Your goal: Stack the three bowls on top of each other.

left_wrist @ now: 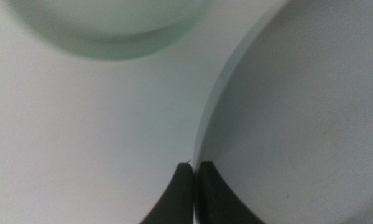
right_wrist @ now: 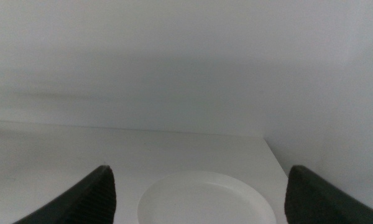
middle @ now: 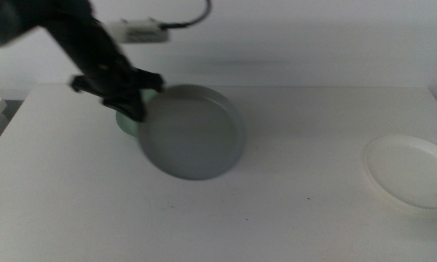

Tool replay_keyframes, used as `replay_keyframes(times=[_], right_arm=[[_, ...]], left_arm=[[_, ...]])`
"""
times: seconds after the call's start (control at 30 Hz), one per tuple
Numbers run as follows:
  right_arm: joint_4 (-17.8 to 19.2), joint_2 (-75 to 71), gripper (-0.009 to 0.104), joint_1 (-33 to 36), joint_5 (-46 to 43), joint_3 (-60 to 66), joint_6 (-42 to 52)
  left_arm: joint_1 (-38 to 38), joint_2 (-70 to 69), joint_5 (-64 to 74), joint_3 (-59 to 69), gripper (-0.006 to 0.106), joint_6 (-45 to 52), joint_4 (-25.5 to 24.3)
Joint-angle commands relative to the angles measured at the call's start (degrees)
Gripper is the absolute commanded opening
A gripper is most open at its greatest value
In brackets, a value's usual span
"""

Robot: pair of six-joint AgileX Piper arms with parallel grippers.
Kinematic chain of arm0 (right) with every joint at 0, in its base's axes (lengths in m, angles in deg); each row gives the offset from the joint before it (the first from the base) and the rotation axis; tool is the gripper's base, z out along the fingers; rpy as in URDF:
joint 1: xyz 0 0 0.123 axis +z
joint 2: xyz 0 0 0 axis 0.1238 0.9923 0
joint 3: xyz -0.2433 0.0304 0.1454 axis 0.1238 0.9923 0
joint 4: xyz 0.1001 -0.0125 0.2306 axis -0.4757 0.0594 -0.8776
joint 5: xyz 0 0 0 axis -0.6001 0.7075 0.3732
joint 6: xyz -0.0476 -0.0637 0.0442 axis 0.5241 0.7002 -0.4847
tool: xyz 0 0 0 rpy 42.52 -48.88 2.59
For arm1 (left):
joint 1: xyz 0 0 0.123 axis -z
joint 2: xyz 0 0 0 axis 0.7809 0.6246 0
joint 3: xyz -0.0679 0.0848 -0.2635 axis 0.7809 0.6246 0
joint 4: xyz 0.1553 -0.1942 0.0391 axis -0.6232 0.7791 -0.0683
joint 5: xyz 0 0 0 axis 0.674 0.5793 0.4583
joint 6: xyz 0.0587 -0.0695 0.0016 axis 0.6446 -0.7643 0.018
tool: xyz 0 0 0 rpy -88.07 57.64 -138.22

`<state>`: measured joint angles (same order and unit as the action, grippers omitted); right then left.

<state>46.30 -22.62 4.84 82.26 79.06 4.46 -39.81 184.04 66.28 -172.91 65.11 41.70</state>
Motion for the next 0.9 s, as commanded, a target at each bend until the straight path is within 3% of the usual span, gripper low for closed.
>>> replay_keyframes(times=[0.0, 0.3, 0.87], right_arm=[[0.1, -0.3, 0.084, -0.3, -0.6, 0.2, 0.3], [0.1, -0.3, 0.084, -0.3, -0.6, 0.2, 0.3], [0.1, -0.3, 0.084, -0.3, -0.6, 0.2, 0.3]], left_arm=[[1.9, 2.5, -1.1, -1.6, -0.002, -1.5, 2.7], [4.0, 9.3, -3.7, -1.7, -0.002, -1.2, 7.8], [4.5, 16.1, -4.8, -1.5, -0.002, 2.0, 11.6]])
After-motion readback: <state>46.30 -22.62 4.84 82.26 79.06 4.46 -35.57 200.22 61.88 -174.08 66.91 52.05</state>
